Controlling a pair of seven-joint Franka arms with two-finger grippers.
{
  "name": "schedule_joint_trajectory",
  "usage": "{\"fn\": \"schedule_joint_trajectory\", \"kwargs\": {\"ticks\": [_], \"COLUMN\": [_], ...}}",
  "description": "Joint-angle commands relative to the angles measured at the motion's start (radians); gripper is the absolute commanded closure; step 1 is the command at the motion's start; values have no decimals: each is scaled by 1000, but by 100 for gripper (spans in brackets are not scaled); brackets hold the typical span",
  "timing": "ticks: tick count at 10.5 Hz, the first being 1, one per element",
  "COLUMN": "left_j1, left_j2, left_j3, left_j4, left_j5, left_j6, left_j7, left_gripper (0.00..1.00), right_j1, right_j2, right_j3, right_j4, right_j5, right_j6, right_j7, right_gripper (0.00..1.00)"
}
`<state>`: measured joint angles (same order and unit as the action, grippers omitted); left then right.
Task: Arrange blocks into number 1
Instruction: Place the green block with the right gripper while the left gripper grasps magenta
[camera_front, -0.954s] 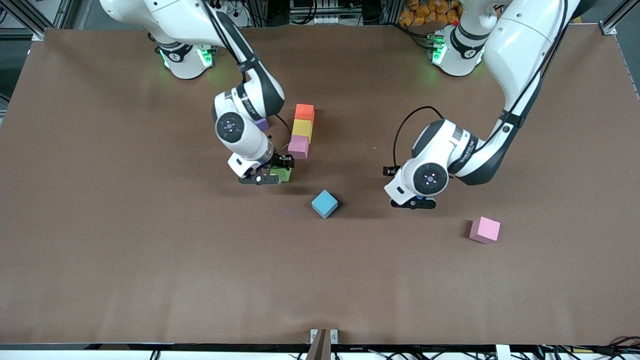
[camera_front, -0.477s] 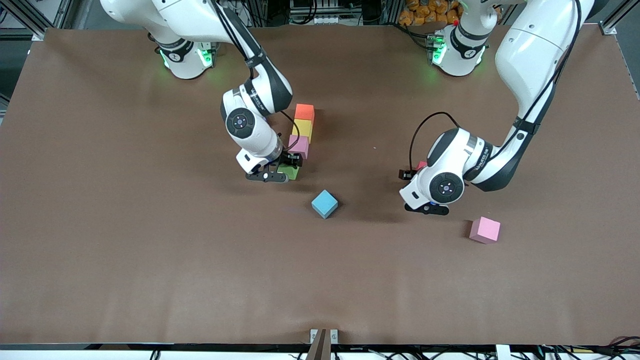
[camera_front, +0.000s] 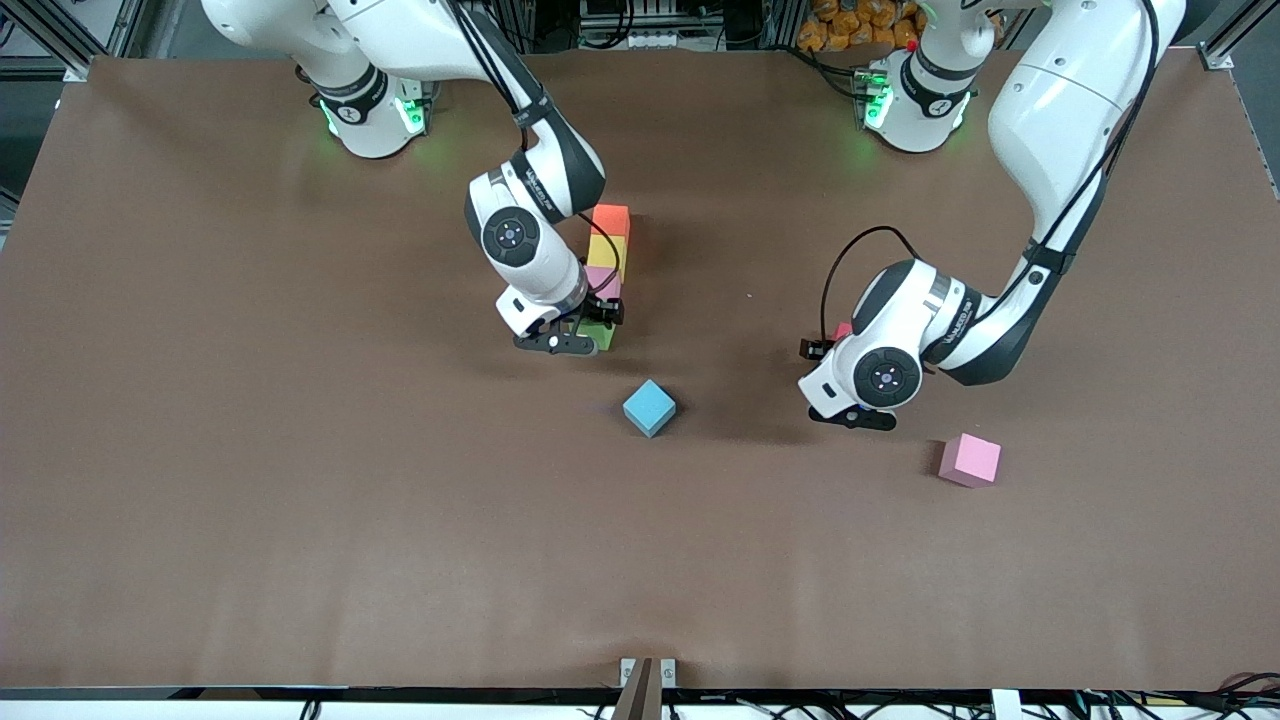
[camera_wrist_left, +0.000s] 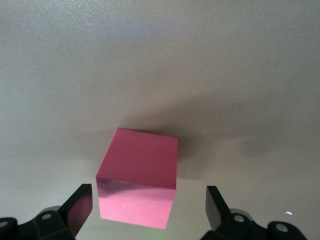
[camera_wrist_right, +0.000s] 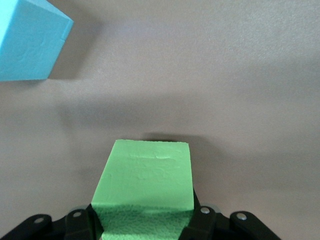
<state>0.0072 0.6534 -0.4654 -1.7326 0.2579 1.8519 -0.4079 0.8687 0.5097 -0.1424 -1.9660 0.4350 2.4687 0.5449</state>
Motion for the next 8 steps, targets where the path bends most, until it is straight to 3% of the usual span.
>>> {"fn": "schedule_joint_trajectory", "kwargs": {"ticks": [1, 2, 5, 6, 7, 8], "left_j1": [10, 10, 11, 11, 13, 25], "left_j2": [15, 20, 29, 29, 29, 26], "left_j3": [-10, -10, -10, -10, -10, -10], "left_j4": [-4, -4, -13, -21, -27, -28], "left_j5": [37, 52, 64, 66, 67, 69], "left_j6": [1, 1, 1, 1, 1, 0], "left_j7": [20, 20, 21, 26, 38, 38], "left_gripper": [0, 0, 0, 0, 0, 46], "right_j1": [29, 29, 0, -40, -97, -155], "right_j2": [12, 12, -52, -100, -135, -158], "right_j3": [-16, -16, -16, -16, -14, -11], "right_j4": [13, 12, 12, 13, 19, 32], "right_j5": [8, 8, 4, -16, -89, -176], "right_j6": [-11, -11, -72, -129, -189, -250], "right_j7": [17, 17, 10, 1, -3, -37], "right_gripper": [23, 0, 0, 0, 0, 0]}}
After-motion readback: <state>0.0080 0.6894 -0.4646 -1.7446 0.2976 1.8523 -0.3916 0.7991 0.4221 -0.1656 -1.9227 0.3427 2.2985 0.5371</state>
